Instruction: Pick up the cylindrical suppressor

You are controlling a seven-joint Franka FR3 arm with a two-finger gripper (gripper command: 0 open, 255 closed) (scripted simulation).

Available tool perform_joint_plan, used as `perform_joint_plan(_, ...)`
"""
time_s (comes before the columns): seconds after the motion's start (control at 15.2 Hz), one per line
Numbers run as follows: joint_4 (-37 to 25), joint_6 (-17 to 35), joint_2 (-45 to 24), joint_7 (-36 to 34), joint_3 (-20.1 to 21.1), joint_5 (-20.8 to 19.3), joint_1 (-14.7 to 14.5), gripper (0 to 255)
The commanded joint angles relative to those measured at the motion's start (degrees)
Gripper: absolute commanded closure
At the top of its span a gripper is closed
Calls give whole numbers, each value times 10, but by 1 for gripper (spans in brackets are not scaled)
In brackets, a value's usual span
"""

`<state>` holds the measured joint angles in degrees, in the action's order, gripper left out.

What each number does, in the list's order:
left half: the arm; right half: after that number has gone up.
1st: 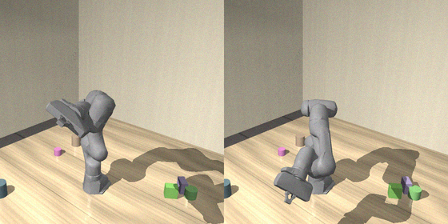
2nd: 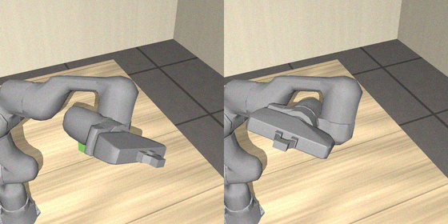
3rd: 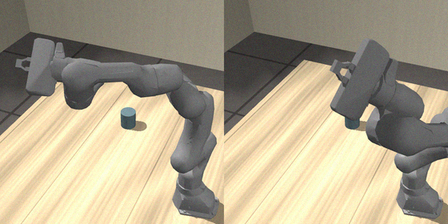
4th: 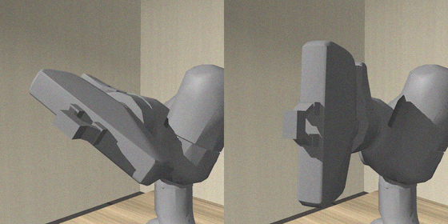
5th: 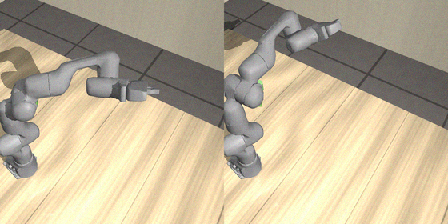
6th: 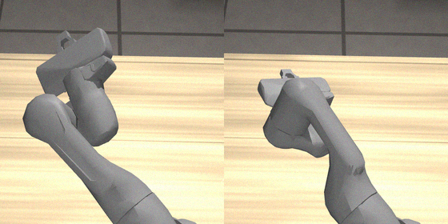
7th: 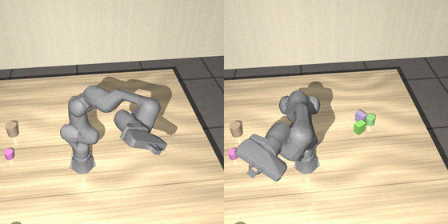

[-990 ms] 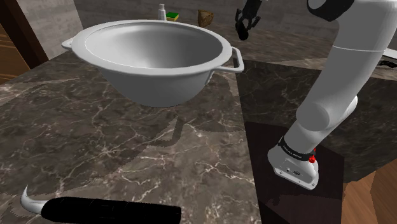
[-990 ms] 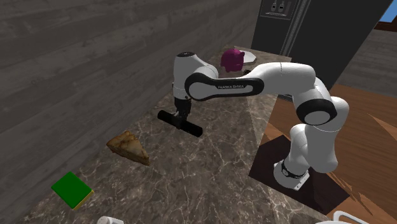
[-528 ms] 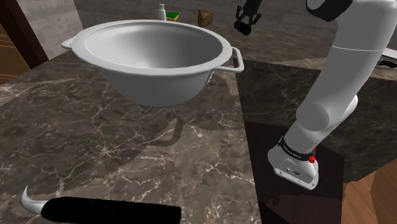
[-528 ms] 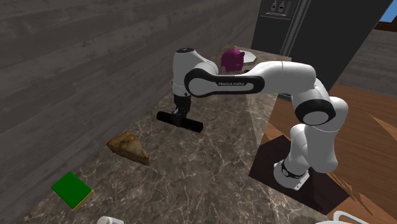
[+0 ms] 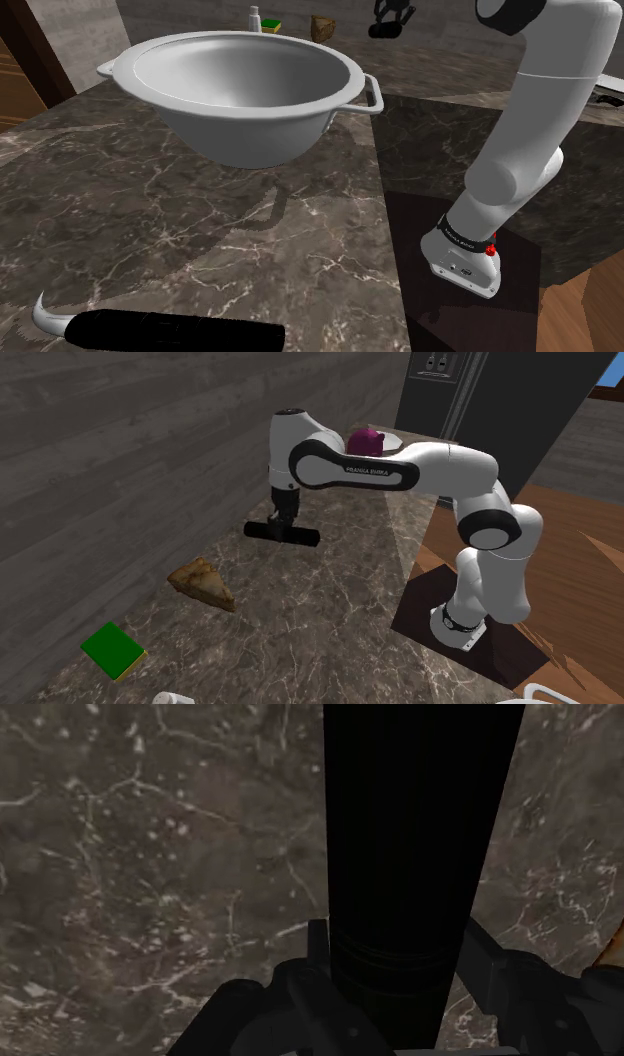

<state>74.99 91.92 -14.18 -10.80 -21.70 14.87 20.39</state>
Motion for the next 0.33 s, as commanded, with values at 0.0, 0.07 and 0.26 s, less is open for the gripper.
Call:
perform_joint_plan(0.0,-21,-16,-4,-2,0,2,2,255)
perform_joint_plan(0.07,-34,-26,-8,-3,0,3,4,255)
perform_joint_plan(0.26,-49,-37,-12,-4,-1,5,6,255)
